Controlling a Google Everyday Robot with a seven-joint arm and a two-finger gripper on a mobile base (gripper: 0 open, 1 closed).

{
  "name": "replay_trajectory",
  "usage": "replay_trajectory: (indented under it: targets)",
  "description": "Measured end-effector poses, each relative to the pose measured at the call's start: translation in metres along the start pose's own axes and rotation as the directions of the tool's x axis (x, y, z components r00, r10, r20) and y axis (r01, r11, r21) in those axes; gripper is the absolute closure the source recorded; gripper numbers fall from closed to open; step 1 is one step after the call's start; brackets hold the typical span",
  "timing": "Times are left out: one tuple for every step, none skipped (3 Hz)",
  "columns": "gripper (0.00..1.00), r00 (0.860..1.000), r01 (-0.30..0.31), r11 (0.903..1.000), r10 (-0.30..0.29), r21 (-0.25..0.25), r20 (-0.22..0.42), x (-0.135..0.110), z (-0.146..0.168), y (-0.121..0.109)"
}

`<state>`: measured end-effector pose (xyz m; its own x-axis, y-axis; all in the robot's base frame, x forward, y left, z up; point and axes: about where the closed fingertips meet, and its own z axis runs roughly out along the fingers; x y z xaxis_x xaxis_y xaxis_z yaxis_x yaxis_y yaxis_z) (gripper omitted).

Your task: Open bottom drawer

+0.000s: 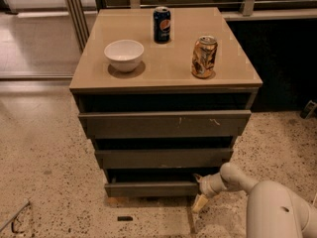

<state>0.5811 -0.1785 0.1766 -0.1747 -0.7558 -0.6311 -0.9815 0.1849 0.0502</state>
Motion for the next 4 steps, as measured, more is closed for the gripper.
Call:
replay_trajectory:
  targets:
    - [0.00,0.998,-0.069,0.9950,0.069,-0.071,-0.012,0.005,-0.004,0.036]
    - [0.00,0.991,-0.132,0.9791,0.125,-0.154,-0.056,0.004,-0.011,0.078]
    - [0.00,0.981,-0.173,0.9572,0.146,-0.232,-0.128,-0.002,-0.016,0.116]
    - [0.00,0.981,-0.173,0.9572,0.146,-0.232,-0.128,-0.002,-0.016,0.116]
